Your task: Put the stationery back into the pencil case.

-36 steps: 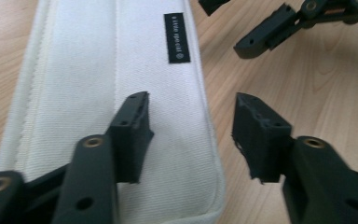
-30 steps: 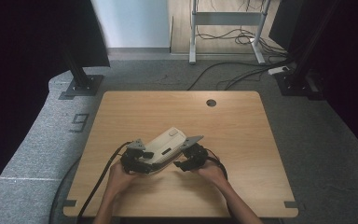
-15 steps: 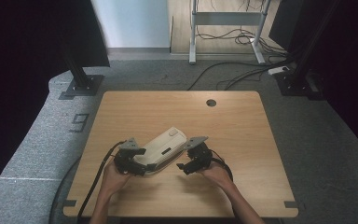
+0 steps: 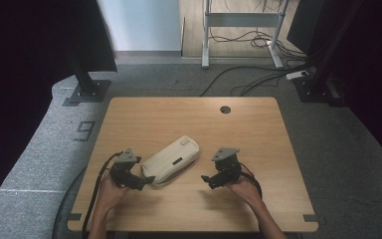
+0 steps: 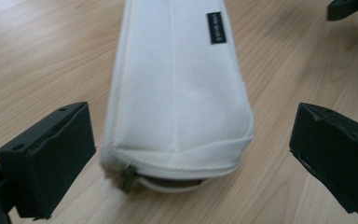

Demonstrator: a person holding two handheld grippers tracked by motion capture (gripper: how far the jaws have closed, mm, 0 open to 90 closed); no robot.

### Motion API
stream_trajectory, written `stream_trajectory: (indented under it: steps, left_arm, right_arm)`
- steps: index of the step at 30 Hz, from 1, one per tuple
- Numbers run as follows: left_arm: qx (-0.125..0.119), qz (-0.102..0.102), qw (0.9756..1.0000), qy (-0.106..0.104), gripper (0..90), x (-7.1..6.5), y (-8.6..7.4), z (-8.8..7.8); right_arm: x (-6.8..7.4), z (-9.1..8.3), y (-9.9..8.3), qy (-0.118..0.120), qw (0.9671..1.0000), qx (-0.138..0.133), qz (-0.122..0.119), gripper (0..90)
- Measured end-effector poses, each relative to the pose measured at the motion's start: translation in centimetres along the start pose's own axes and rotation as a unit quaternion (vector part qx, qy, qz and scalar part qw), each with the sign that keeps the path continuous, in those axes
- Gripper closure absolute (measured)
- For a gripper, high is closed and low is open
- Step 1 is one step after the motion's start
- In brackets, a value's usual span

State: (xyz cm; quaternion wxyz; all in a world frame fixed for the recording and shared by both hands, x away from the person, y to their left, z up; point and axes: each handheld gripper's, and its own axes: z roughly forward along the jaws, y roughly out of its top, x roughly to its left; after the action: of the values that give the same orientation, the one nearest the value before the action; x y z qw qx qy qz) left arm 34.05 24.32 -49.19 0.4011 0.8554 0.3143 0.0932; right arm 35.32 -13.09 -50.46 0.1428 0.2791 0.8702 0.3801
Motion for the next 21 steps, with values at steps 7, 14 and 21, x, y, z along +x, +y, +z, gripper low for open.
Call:
stream_trajectory:
  steps: [7, 14, 21]
  left_arm:
    - [-0.001, -0.011, 0.9998, 0.017, 0.0, 1.4, -2.0, -0.4]
    - [0.013, -0.026, 0.9991, 0.032, 0.0, 2.5, -3.9, -0.2]
    - [0.044, -0.032, 0.9974, 0.046, 0.0, 3.2, -5.4, 1.0]
  right_arm:
    - [-0.8, -1.0, -2.1, -0.021, 0.9997, 0.005, 0.014, 0.0]
    - [-1.5, -2.1, -4.2, -0.04, 0.9987, 0.004, 0.03, 0.0]
    - [-1.7, -2.2, -6.3, -0.048, 0.9978, 0.014, 0.043, 0.0]
